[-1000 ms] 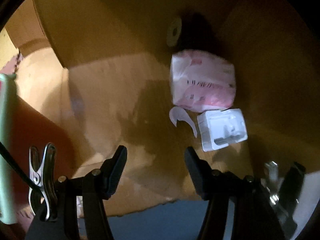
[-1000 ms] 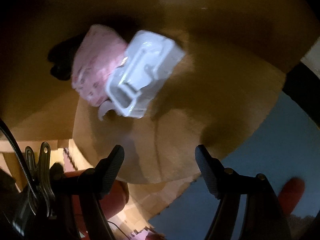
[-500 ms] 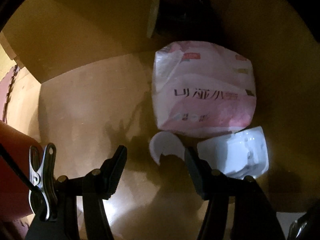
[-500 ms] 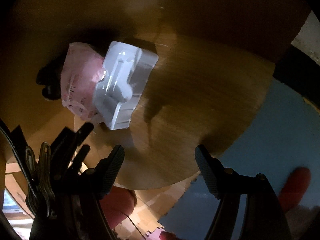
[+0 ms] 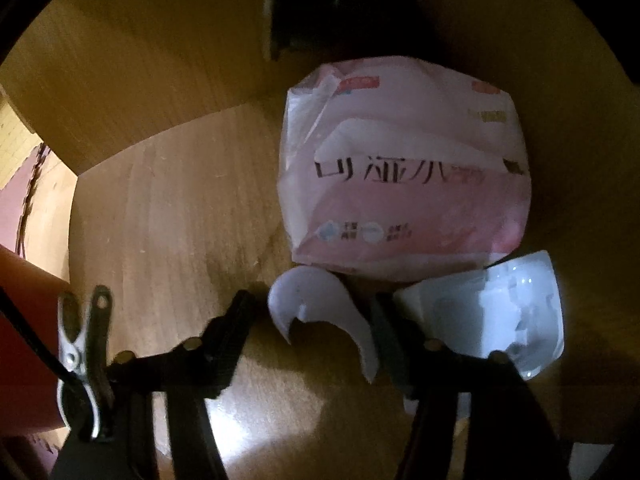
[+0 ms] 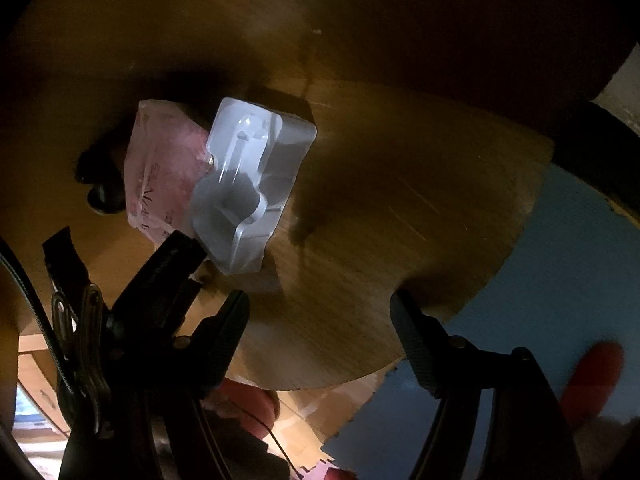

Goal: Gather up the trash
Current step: 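Close the left gripper on the white hook piece while the right gripper grasps the white plastic tray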

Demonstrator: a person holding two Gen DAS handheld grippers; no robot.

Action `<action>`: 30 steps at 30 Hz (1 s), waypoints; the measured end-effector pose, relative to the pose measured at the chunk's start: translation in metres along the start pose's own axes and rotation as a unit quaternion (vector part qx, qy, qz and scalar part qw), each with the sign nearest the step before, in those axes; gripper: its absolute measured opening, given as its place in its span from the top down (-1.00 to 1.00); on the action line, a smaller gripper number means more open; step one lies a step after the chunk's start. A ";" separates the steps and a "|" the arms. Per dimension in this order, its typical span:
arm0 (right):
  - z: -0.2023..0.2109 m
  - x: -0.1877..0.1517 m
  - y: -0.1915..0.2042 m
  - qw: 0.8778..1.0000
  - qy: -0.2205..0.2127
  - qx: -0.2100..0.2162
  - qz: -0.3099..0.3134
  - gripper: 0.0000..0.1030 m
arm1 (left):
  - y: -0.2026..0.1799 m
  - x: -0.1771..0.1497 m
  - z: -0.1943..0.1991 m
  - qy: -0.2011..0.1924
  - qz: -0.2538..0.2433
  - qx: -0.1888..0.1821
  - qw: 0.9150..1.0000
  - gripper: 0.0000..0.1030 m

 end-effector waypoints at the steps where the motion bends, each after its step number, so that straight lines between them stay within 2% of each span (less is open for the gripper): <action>1: 0.002 0.001 -0.002 1.000 0.000 0.000 0.000 -0.45 | 0.001 -0.001 0.000 0.001 0.003 0.001 1.000 -0.02; 6: 0.004 0.006 -0.002 1.000 -0.002 -0.008 0.004 -0.45 | -0.002 -0.002 0.000 0.008 -0.001 -0.009 1.000 0.06; 7: 0.003 0.005 0.001 1.000 -0.002 -0.012 0.006 -0.45 | -0.001 -0.001 0.000 0.013 -0.001 -0.016 1.000 0.15; 9: 0.001 0.007 0.004 1.000 0.000 -0.018 0.017 -0.45 | 0.009 -0.002 0.006 0.023 0.004 -0.027 0.999 0.22; 11: -0.001 0.009 0.008 1.000 0.001 -0.019 0.024 -0.45 | 0.015 -0.001 0.013 0.020 0.007 -0.039 0.999 0.49; 14: -0.006 0.010 0.017 0.999 0.003 -0.014 0.029 -0.45 | 0.023 0.000 0.016 0.033 0.004 -0.049 0.998 0.58; 17: -0.007 0.016 0.025 0.999 -0.004 -0.008 0.036 -0.45 | 0.030 0.003 0.016 0.049 0.015 -0.072 0.996 0.57; 19: -0.006 0.022 0.027 0.999 -0.016 -0.010 0.040 -0.45 | 0.030 0.004 0.015 0.059 0.015 -0.076 0.995 0.47; 25: -0.015 0.039 0.028 0.999 -0.036 -0.002 0.013 -0.45 | 0.035 0.014 0.008 0.070 0.000 -0.058 0.996 0.11; 29: -0.020 0.048 0.038 0.998 -0.046 -0.020 0.043 -0.44 | 0.037 0.013 -0.001 0.091 -0.002 -0.046 0.995 0.06; 30: -0.021 0.049 0.040 0.997 -0.045 -0.028 0.056 -0.33 | 0.036 0.010 -0.004 0.097 -0.004 -0.046 0.994 0.06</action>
Point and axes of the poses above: each gripper's, at about its wrist camera, not at the fingertips, and z roughly against the way its jaws point, y to its left, x to its top, the point moved 10 cm from there along -z, roughly the way its jaws point, and after that the axes turned 14 degrees about z, right-handed, at the moved point
